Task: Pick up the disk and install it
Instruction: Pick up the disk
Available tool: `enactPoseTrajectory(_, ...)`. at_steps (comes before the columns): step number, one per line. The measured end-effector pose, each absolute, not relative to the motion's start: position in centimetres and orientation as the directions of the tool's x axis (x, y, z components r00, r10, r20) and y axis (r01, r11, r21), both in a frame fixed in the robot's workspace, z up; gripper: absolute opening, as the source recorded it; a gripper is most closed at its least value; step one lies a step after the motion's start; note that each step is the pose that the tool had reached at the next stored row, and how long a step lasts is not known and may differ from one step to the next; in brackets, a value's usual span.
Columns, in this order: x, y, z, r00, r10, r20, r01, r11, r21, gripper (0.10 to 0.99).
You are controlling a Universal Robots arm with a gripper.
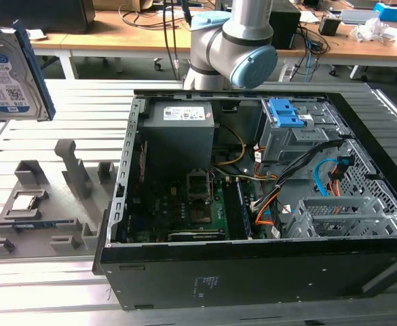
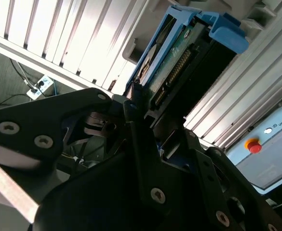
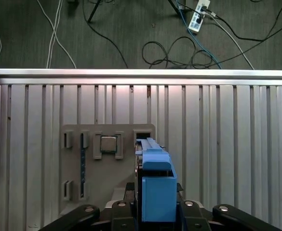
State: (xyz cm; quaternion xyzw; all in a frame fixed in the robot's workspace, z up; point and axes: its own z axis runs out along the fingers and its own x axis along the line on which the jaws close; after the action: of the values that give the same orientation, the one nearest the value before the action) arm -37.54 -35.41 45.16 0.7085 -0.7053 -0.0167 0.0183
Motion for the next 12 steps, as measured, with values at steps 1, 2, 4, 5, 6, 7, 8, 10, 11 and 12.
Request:
enactPoseTrajectory(1, -37.5, -35.4, 45.5, 0.005, -1.000, 0.002, -0.999, -0.004, 0.050, 0.365)
enactPoseTrajectory(2, -37.5, -35.4, 45.8, 0.005, -1.000, 0.002, -0.999, -0.005, 0.050, 0.365)
enactPoseTrajectory(4, -37.5, -35.4, 46.1, 0.005, -1.000, 0.001, -0.999, -0.005, 0.051, 0.365)
enactPoseTrajectory(5, -37.5, -35.4, 46.2, 0.005, -1.000, 0.001, -0.999, -0.005, 0.051, 0.365)
enactPoseTrajectory(6, -37.5, -35.4, 46.3, 0.005, -1.000, 0.000, -0.999, -0.005, 0.051, 0.365)
enactPoseTrajectory(7, -37.5, -35.4, 46.5, 0.005, -1.000, 0.000, -0.999, -0.005, 0.051, 0.365)
enactPoseTrajectory(8, -37.5, -35.4, 46.7, 0.005, -1.000, 0.000, -0.999, -0.005, 0.051, 0.365)
enactPoseTrajectory(10, -37.5, -35.4, 46.9, 0.005, -1.000, 0.000, -0.999, -0.005, 0.052, 0.365)
enactPoseTrajectory(11, -37.5, -35.4, 47.0, 0.005, -1.000, 0.000, -0.999, -0.005, 0.052, 0.365)
enactPoseTrajectory(12, -37.5, -35.4, 47.1, 0.005, -1.000, -0.001, -0.999, -0.005, 0.052, 0.365)
